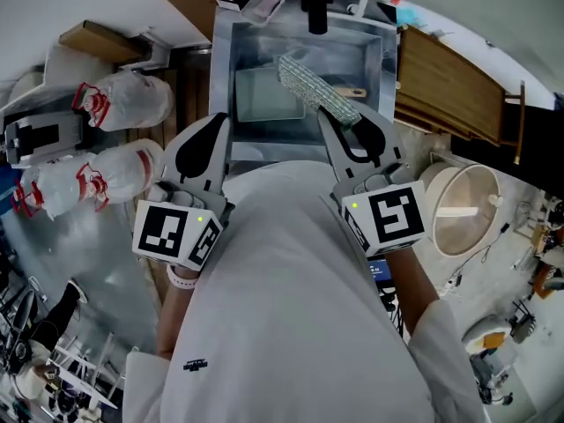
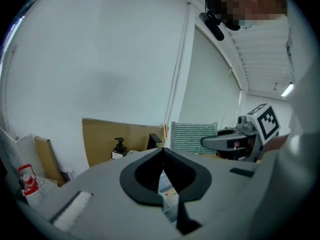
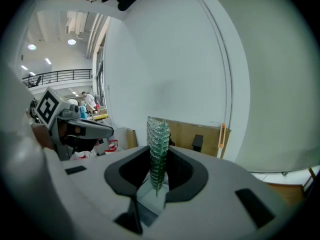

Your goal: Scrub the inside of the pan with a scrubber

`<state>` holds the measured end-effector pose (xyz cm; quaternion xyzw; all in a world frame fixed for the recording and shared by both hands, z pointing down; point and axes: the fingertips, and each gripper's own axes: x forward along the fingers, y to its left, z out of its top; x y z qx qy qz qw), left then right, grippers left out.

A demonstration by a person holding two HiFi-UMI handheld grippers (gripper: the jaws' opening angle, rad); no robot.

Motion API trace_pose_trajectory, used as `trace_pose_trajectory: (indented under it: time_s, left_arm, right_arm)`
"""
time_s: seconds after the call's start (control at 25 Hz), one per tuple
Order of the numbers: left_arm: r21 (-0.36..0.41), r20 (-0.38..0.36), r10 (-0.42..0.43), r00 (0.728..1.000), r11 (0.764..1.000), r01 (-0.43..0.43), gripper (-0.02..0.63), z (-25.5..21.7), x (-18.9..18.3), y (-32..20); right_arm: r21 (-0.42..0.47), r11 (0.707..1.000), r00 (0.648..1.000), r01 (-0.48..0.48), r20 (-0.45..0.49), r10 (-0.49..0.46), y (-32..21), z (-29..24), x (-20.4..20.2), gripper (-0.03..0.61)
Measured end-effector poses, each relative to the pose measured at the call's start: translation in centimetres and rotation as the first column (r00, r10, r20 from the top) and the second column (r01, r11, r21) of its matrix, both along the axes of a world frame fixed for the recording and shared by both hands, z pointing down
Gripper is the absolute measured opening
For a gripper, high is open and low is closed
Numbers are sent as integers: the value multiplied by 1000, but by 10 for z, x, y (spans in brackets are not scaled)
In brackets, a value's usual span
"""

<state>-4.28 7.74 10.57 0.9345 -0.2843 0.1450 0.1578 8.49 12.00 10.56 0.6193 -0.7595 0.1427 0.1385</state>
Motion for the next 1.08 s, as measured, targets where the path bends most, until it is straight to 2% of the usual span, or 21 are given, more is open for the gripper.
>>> trace_pose_trajectory:
  time_s: [1.08]
  left_arm:
    - [-22,0,21,1000,1000,-21,3,6,7,3]
  right_arm:
    - [-29,999,1000,-28,0,28,6,12,6,74]
